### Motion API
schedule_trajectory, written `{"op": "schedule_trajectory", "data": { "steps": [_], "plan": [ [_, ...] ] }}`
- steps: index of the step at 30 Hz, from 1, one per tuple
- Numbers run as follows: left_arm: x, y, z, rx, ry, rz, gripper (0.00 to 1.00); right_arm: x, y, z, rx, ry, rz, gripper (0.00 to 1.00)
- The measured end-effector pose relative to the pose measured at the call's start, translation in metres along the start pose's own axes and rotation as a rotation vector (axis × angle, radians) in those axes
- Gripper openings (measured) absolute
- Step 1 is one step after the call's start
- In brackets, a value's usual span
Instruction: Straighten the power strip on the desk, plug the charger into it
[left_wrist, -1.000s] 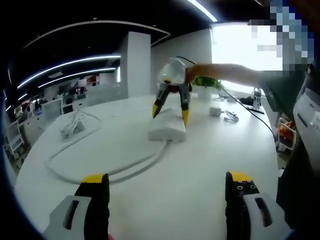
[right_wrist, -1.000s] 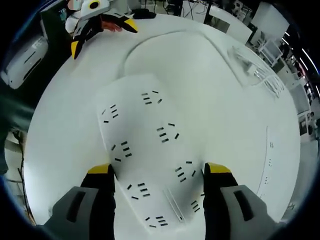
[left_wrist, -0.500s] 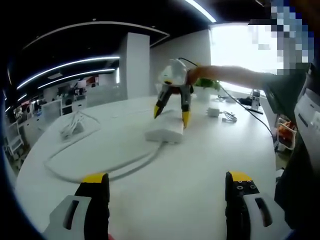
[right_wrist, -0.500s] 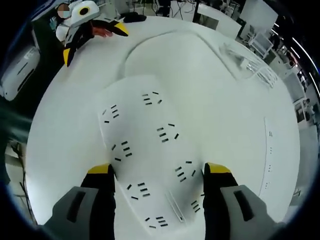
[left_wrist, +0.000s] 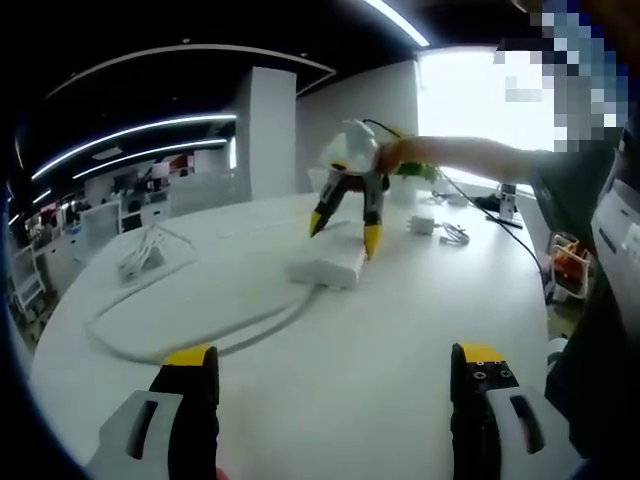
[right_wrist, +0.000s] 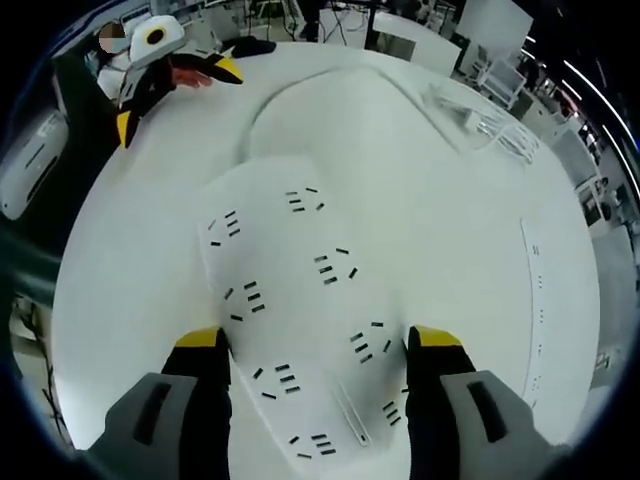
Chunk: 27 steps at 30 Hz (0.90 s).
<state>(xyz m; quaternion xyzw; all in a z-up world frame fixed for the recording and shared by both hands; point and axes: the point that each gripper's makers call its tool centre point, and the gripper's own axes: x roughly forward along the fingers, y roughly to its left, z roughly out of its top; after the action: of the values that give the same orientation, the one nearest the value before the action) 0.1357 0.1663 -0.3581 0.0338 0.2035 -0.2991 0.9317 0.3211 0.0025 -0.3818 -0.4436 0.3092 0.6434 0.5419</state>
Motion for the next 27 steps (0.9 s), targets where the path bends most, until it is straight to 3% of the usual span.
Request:
{"op": "schedule_trajectory", "data": {
  "steps": [27],
  "plan": [
    [-0.0087,-0.0089,-0.0024,0.008,0.003,-0.004,0.99,0.0000,0.0098,0.0019,0.087,-0.025,-0.053,0.71]
  ]
}}
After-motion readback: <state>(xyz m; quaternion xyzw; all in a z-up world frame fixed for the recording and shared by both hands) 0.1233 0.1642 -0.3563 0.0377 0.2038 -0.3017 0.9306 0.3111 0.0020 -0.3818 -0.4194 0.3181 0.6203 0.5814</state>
